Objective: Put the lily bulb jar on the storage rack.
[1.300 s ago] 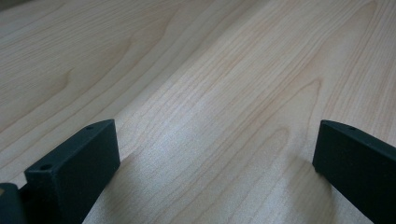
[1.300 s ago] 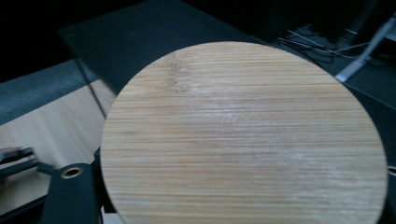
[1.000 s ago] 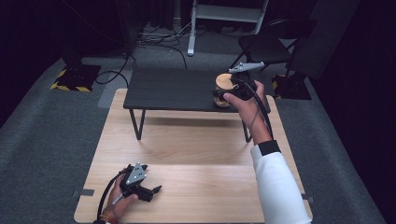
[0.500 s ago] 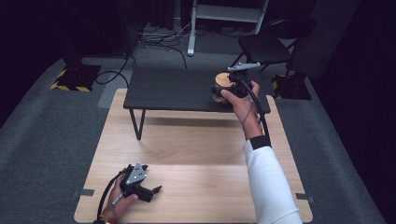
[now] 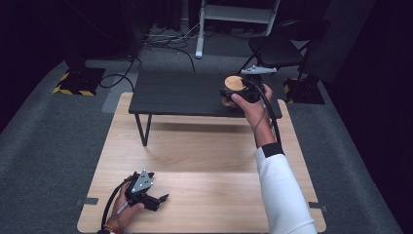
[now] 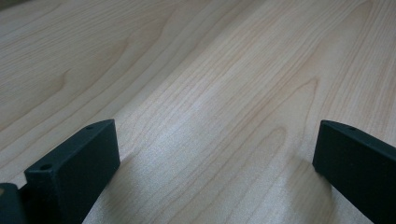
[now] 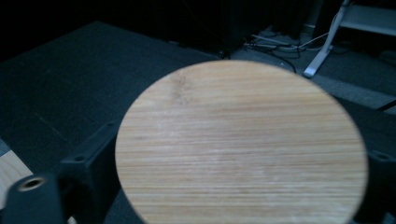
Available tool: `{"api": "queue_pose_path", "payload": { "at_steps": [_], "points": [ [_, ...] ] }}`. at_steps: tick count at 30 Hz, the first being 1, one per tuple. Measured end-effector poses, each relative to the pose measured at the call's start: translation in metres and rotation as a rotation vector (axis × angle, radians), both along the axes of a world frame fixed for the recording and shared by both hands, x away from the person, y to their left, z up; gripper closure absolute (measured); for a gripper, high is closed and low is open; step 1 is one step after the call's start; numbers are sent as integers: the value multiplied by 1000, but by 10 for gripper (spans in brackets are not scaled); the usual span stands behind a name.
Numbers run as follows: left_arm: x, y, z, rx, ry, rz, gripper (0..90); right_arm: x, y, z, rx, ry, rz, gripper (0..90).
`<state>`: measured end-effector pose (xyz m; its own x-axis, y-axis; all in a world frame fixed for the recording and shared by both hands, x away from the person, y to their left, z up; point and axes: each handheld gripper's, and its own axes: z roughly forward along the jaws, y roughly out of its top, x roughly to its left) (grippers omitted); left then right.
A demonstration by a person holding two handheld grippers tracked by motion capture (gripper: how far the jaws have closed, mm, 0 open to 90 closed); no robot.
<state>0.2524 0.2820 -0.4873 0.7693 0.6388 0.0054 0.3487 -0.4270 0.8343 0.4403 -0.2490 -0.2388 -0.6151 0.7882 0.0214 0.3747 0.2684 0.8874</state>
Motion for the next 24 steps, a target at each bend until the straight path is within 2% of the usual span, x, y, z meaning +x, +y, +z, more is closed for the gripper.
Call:
{"api": "queue_pose_path", "payload": {
  "at_steps": [2,7,9,10,11,13,14,17,24],
  "points": [
    [0,0,0,0,0,0,5,-5,-3,2,8,-29,-11,84],
    [0,0,0,-1,1,0,5,-17,-10,9,34,-56,-28,71],
    [0,0,0,-1,0,0,5,-22,-14,12,34,-72,-25,61],
    [0,0,0,-1,0,1,5,-31,-21,14,36,-99,-18,56],
    [0,0,0,-1,0,0,5,-31,-21,14,36,-99,-18,56],
    [0,0,0,0,0,0,5,-45,-31,14,32,-136,-6,47],
    [0,0,0,0,0,0,5,-45,-31,14,32,-136,-6,47],
    [0,0,0,0,0,0,5,-58,-42,13,13,-145,2,46],
    [0,0,0,1,0,0,5,-91,-69,-5,40,-169,25,44]
  ]
}}
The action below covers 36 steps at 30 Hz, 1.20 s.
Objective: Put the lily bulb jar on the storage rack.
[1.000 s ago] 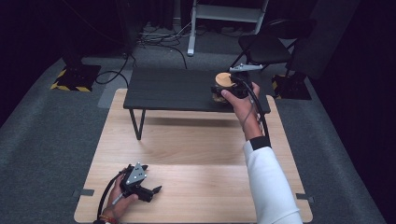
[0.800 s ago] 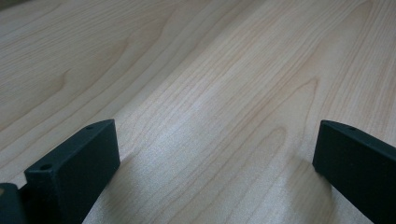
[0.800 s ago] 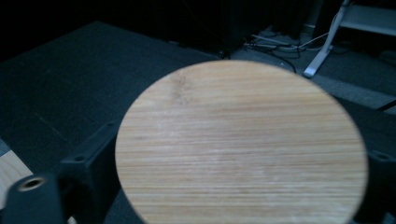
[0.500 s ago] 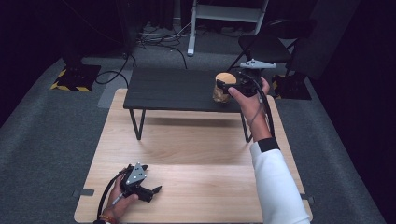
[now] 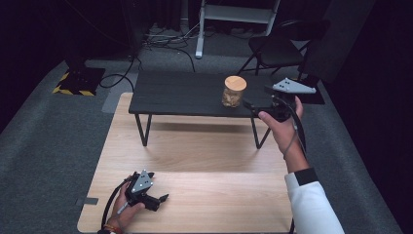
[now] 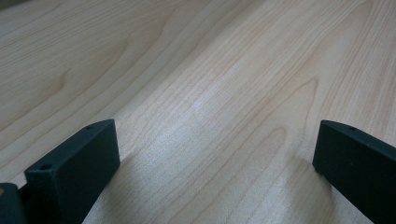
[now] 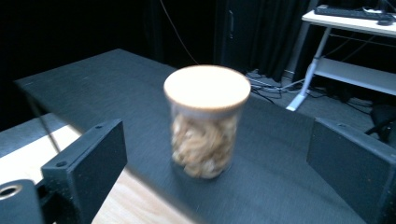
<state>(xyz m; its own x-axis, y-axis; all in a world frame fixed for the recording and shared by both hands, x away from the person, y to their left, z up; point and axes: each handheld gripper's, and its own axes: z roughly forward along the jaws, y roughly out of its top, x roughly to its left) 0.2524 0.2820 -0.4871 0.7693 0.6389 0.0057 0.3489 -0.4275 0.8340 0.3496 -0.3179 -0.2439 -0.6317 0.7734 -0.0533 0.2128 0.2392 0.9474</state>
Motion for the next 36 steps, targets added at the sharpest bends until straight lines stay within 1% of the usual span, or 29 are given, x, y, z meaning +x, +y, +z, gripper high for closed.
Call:
{"api": "queue_pose_path", "payload": {
  "at_steps": [2,5,8,11,13,19,20,21,22,23,24,25,26,29,30,31,32,33,34,35,36],
  "points": [
    [0,0,0,0,-1,0,5,-8,-5,-5,-6,-5,2,44],
    [0,0,0,0,0,0,5,-22,-14,-15,-1,-4,-1,44],
    [0,0,0,0,0,0,5,-37,-22,-25,-19,-17,-7,43],
    [0,0,0,0,0,0,5,-49,-31,-37,-23,-19,-5,42],
    [0,0,0,0,0,0,5,-55,-33,-43,-40,-20,-5,42],
    [0,0,0,0,0,1,5,-75,-38,-70,-84,-24,-4,41],
    [0,0,0,0,-1,1,5,-79,-39,-76,-83,-29,-7,42],
    [0,0,0,0,-1,1,5,-85,-41,-85,-82,-27,-7,41],
    [0,0,0,0,-1,1,5,-88,-42,-90,-84,-25,-7,42],
    [0,0,0,0,-1,1,5,-88,-42,-90,-84,-25,-7,42],
    [0,0,0,0,-1,1,5,-91,-44,-95,-88,-24,-8,41],
    [0,0,0,0,-1,1,5,-94,-45,-99,-96,-20,-9,42],
    [0,0,0,0,-1,1,5,-99,-47,-109,-100,-9,-13,42],
    [0,0,0,0,-1,1,5,-105,-51,-122,-107,17,-16,41],
    [0,0,0,0,-1,1,5,-105,-51,-122,-107,17,-16,41],
    [0,0,0,0,-1,1,5,-107,-52,-127,-109,26,-18,41],
    [0,0,0,1,-1,1,5,-111,-53,-137,-119,44,-22,41],
    [0,0,0,0,-1,2,5,-111,-53,-137,-119,44,-22,41],
    [0,0,0,1,-2,2,5,-114,-54,-146,-128,64,-22,42],
    [0,0,0,0,-1,2,5,-114,-54,-146,-128,64,-22,42],
    [0,0,0,1,-1,1,5,-117,-54,-152,-130,67,-26,42]
  ]
}}
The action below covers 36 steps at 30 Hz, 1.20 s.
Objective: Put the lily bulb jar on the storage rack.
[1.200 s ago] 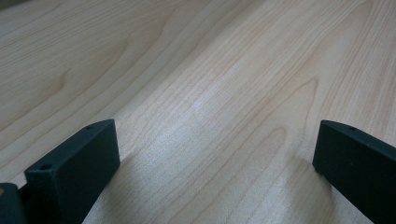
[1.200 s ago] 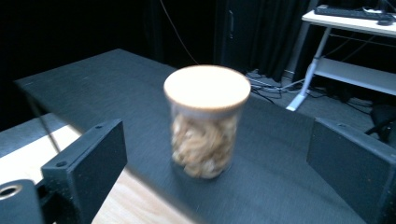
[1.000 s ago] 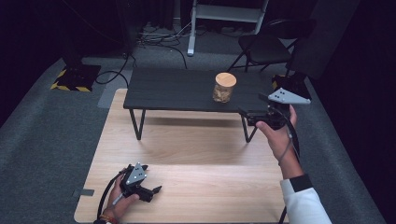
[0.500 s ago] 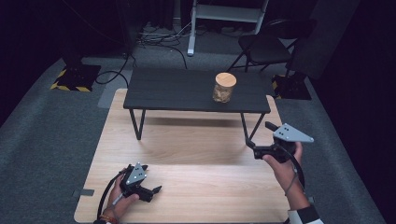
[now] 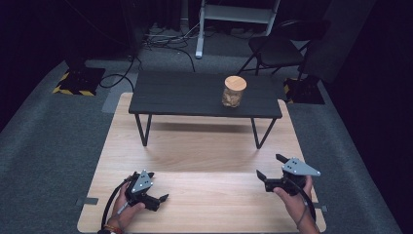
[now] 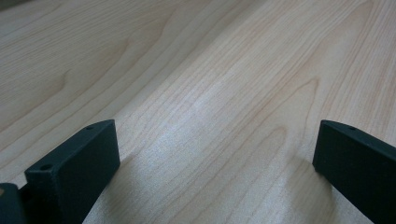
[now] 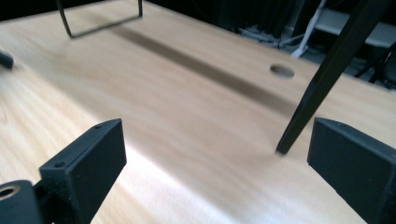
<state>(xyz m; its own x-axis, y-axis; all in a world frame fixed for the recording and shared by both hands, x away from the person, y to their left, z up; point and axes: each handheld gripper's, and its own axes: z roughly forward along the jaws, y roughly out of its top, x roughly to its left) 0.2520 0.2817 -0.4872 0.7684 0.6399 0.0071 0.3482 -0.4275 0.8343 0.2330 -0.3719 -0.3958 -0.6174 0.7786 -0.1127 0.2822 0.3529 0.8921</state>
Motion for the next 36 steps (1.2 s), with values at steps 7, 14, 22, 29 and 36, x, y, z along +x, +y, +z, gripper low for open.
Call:
{"api": "queue_pose_path", "payload": {
  "at_steps": [7,14,22,29,36],
  "points": [
    [0,0,0,0,0,0,5,-10,-3,-35,-7,81,-13,42],
    [0,0,0,0,0,0,5,-15,-4,-58,-9,137,-27,41],
    [0,0,0,0,0,0,5,-16,-6,-74,-2,172,-48,42],
    [0,0,0,0,0,0,5,-14,-6,-81,-7,190,-56,34],
    [0,0,0,0,1,0,5,-14,-7,-84,-9,180,-40,10]
  ]
}}
